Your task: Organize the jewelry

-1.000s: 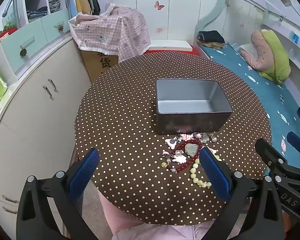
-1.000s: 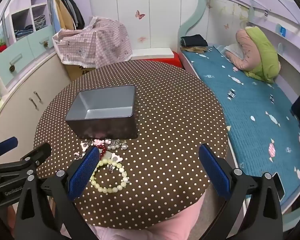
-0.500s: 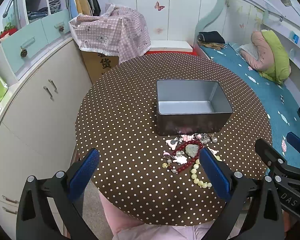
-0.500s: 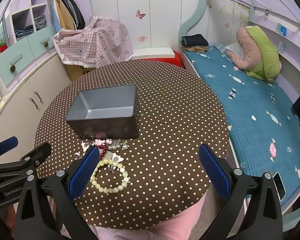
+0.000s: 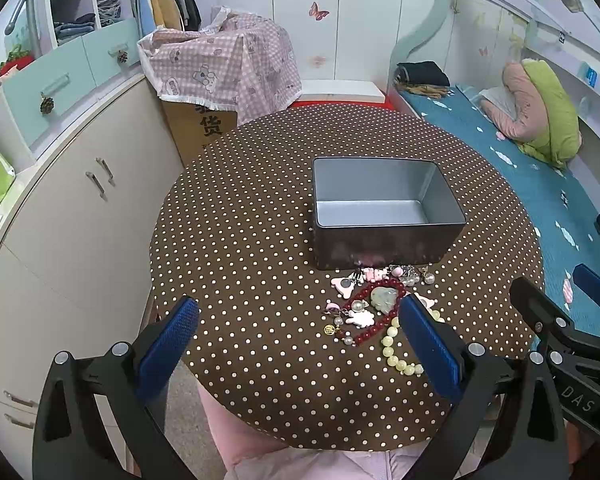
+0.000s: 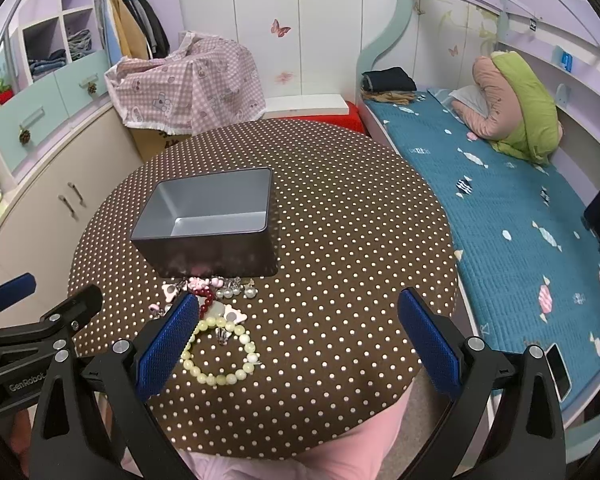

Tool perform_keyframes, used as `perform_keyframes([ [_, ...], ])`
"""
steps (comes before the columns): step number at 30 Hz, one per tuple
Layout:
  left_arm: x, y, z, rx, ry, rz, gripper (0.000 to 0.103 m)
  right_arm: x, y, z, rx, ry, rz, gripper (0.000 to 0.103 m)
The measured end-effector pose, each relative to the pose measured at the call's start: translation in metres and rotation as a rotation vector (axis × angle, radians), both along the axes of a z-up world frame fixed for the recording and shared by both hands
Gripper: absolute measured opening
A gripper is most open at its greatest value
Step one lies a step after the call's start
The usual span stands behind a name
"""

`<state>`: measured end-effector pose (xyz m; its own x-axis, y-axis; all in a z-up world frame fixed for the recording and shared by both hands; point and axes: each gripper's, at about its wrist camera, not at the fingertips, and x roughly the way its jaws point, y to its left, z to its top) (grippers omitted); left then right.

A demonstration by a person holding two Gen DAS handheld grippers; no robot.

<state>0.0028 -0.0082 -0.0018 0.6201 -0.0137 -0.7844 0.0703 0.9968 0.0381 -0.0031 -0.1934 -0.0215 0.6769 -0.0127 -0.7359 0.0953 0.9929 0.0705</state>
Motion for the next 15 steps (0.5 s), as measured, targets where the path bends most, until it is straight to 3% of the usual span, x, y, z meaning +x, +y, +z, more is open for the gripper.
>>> perform_keyframes([
  [15,0.0003,0.0002,0.0001,0.000,0.001,0.000,0.096,-0.0012,0.0031,-0.0012,-0.003,-0.001,0.000,0.096],
])
